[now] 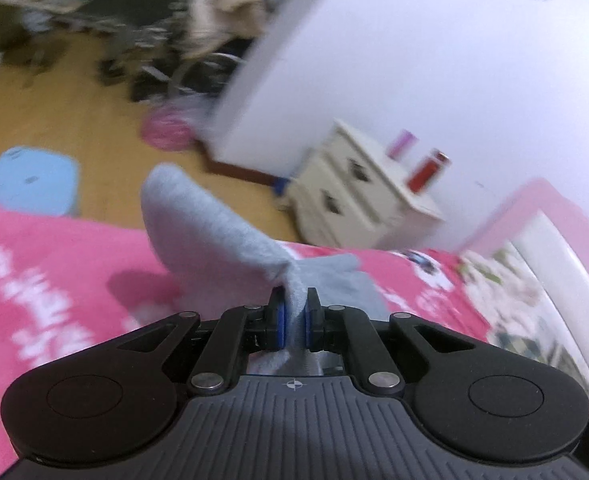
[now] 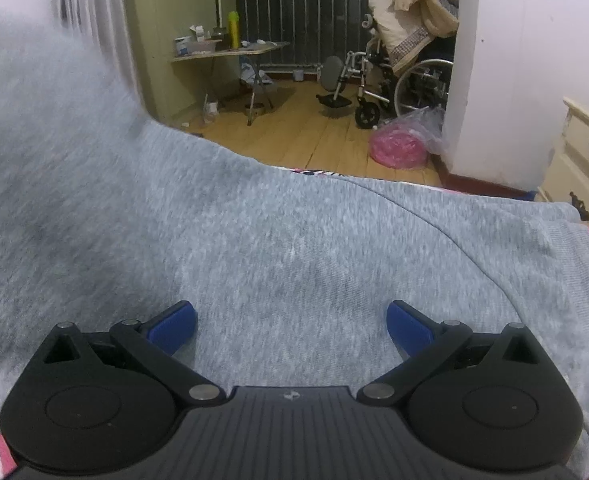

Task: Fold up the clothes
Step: 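Grasp the sweatpants edge with the left gripper and lift it up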

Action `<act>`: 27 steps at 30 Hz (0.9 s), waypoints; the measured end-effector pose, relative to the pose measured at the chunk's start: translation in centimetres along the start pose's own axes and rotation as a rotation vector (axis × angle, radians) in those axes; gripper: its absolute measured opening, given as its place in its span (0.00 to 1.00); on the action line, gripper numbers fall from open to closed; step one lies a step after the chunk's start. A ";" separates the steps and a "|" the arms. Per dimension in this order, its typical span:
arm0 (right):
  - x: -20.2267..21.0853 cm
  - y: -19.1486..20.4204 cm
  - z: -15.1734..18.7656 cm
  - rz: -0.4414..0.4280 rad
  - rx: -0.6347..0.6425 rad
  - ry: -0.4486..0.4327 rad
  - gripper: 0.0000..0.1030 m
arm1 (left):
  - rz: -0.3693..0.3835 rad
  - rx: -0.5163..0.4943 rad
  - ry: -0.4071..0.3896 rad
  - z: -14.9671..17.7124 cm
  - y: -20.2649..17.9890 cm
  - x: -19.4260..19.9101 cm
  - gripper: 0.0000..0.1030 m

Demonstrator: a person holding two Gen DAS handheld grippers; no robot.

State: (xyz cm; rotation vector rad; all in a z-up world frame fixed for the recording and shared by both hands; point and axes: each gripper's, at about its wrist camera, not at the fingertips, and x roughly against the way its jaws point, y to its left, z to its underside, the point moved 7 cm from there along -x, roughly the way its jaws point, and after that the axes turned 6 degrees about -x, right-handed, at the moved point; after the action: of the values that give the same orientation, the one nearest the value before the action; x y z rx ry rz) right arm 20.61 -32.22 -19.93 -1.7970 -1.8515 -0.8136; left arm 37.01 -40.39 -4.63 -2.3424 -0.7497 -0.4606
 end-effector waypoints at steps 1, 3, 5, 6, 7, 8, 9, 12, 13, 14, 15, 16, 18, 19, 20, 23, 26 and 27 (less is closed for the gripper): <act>0.1 -0.1 -0.1 -0.006 0.000 0.000 1.00 | 0.014 -0.023 0.004 -0.2 -0.8 -0.5 0.06; 1.1 -0.7 -0.5 -0.004 -0.012 -0.011 1.00 | 0.038 -0.059 0.010 -0.5 -2.2 -1.3 0.06; 2.1 -1.8 -0.6 0.026 -0.014 -0.042 1.00 | 0.058 -0.060 0.010 -0.9 -2.7 -1.8 0.06; 2.6 -2.4 -0.6 0.045 -0.012 -0.061 1.00 | 0.065 -0.058 0.009 -1.2 -2.9 -2.0 0.06; 3.1 -3.1 -0.6 0.064 -0.010 -0.079 1.00 | 0.071 -0.056 0.007 -1.4 -3.1 -2.2 0.06; 3.2 -3.5 -0.5 0.078 -0.001 -0.081 1.00 | 0.077 -0.051 0.005 -1.5 -3.2 -2.3 0.06; 2.7 -3.7 0.0 0.084 0.018 -0.055 1.00 | 0.081 -0.048 0.006 -1.6 -3.4 -2.6 0.06; 1.7 -3.5 1.3 0.075 0.084 -0.048 1.00 | 0.089 -0.045 0.011 -1.8 -3.7 -3.3 0.06; 1.8 -3.5 1.2 0.070 0.091 -0.045 1.00 | 0.092 -0.044 0.013 -1.8 -3.8 -3.5 0.06; 2.4 -3.8 1.0 0.071 0.085 -0.048 0.99 | 0.094 -0.043 0.015 -1.9 -4.0 -3.8 0.06; 3.3 -4.4 0.8 0.079 0.070 -0.064 0.99 | 0.101 -0.042 0.021 -2.1 -4.2 -4.2 0.06; 4.2 -4.9 0.7 0.087 0.054 -0.079 0.99 | 0.112 -0.041 0.030 -2.3 -4.5 -4.8 0.06; 6.4 -7.0 0.7 0.078 -0.047 -0.108 0.99 | 0.139 -0.038 0.056 -2.6 -5.4 -6.3 0.06; 7.7 -8.4 0.8 0.070 -0.113 -0.124 0.99 | 0.155 -0.034 0.075 -2.7 -5.9 -7.3 0.06; 9.1 -9.8 1.0 0.069 -0.175 -0.139 0.99 | 0.177 -0.026 0.102 -2.6 -6.5 -8.6 0.06; 12.7 -13.7 2.3 0.102 -0.295 -0.174 0.99 | 0.237 0.004 0.192 -1.5 -8.2 -13.1 0.13; 14.6 -16.7 4.8 0.151 -0.377 -0.155 0.99 | 0.207 0.042 0.310 0.9 -8.7 -17.6 0.48; 15.0 -17.5 5.6 0.167 -0.404 -0.140 0.99 | 0.178 0.061 0.337 1.6 -8.6 -18.4 0.48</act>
State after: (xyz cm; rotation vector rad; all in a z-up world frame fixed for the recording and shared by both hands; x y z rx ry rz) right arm 2.72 -17.12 -15.94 -2.2732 -1.6757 -1.0813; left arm 17.62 -41.14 -10.90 -2.1740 -0.3881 -0.7186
